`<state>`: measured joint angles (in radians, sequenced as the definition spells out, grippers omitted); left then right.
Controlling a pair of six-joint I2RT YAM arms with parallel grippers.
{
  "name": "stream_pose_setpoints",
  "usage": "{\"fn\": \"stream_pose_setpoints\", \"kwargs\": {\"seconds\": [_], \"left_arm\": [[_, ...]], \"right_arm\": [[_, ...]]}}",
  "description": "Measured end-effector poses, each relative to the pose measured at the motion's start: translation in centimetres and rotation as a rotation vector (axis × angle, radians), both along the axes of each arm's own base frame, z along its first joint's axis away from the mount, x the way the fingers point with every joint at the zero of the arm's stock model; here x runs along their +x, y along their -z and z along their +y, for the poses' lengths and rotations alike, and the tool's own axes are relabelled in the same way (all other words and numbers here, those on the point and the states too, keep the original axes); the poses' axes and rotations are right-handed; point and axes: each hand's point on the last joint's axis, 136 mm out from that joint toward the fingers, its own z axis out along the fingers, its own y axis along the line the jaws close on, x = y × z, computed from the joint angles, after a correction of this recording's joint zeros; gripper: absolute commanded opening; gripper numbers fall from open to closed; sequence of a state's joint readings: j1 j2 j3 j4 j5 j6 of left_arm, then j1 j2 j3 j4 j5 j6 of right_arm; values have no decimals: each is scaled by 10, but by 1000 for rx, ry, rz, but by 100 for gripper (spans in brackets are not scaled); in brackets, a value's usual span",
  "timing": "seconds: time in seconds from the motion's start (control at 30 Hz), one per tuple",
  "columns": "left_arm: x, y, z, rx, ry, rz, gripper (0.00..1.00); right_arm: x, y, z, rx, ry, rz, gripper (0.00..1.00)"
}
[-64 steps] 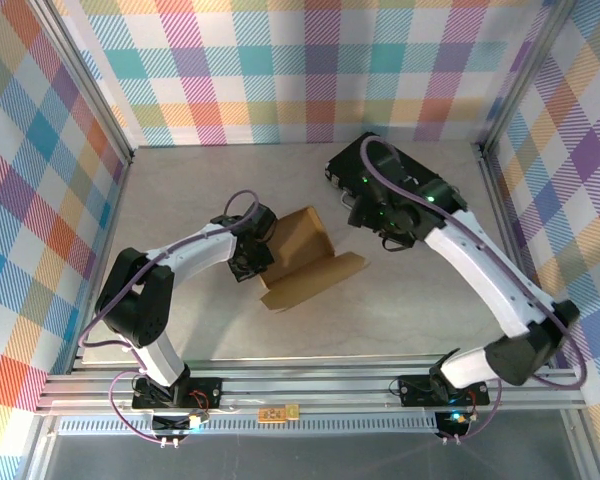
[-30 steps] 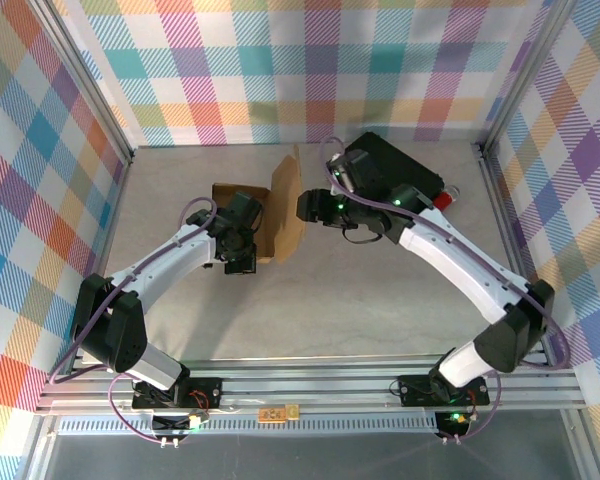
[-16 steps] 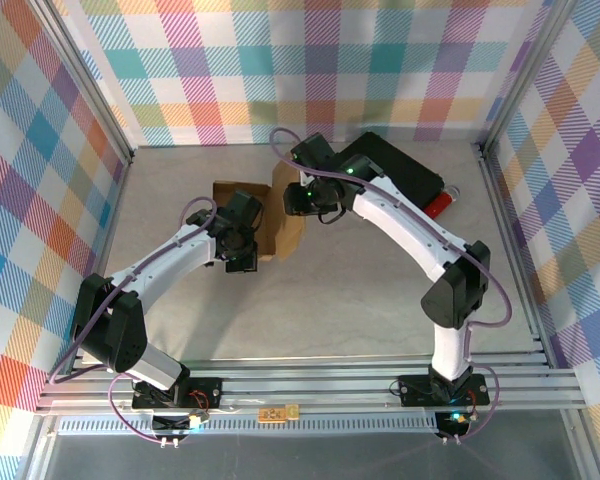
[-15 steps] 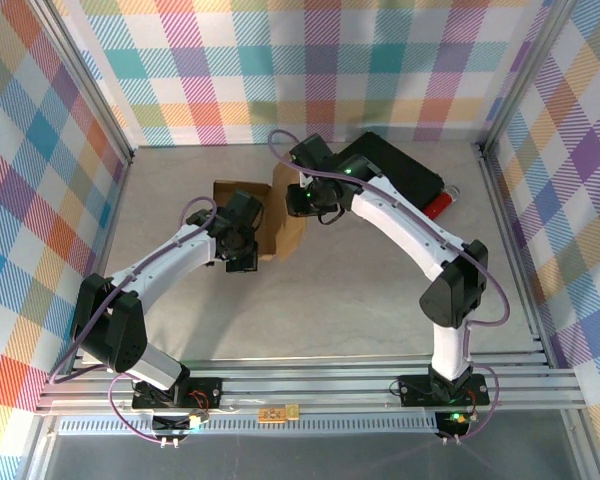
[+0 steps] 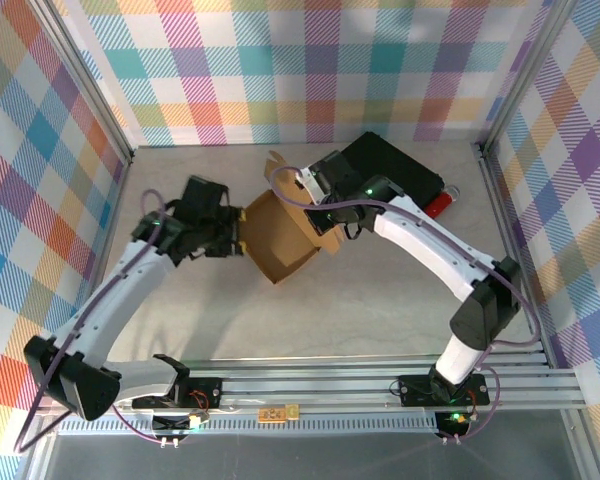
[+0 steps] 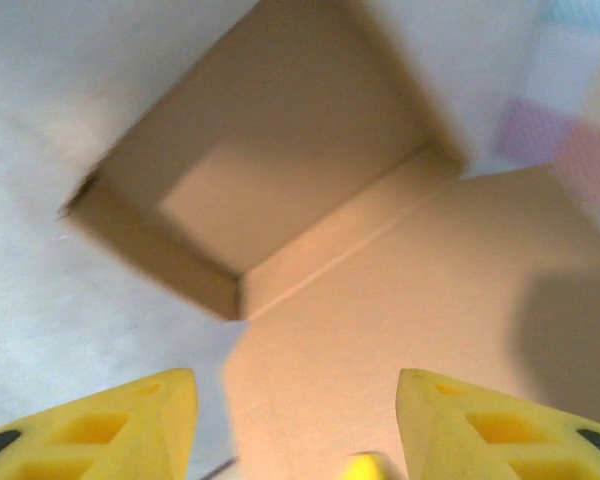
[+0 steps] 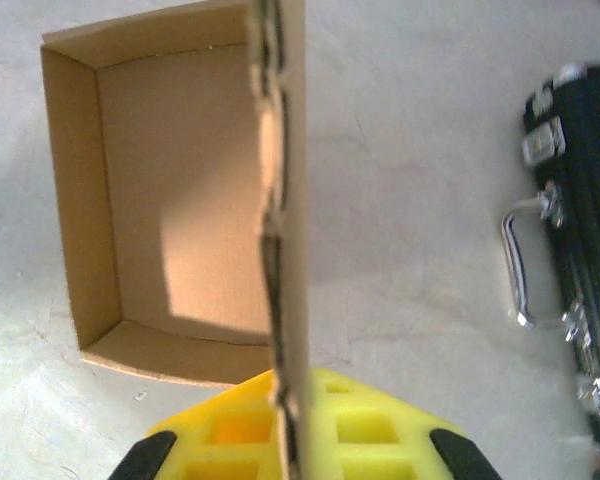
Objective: Fold the paper box
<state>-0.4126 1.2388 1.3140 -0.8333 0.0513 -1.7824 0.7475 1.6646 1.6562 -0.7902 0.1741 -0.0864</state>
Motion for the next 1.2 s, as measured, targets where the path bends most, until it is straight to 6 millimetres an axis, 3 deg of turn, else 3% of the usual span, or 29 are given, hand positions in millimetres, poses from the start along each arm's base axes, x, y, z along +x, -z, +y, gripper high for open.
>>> {"fn": "stream_pose_setpoints", "kwargs": {"seconds": [0.1, 0.17, 0.3, 0.43, 0.67, 1.2], "left_arm": [[32, -26, 36, 18, -43, -77, 54], [59, -29, 50, 13, -43, -92, 55], [112, -9, 55, -1, 19, -58, 58], [139, 2, 44, -13, 92, -47, 57], [146, -17, 37, -24, 138, -104, 56], [137, -12, 23, -36, 181, -90, 52]], "right_arm": [[-6, -9, 2, 4, -105, -72, 0], [-10, -12, 3, 2, -164, -113, 0], [-11, -18, 9, -17, -273, -184, 0], [-12, -23, 16, -37, -366, -239, 0], [-12, -24, 18, -68, -428, -277, 0], [-3, -12, 22, -99, -419, -267, 0]]}}
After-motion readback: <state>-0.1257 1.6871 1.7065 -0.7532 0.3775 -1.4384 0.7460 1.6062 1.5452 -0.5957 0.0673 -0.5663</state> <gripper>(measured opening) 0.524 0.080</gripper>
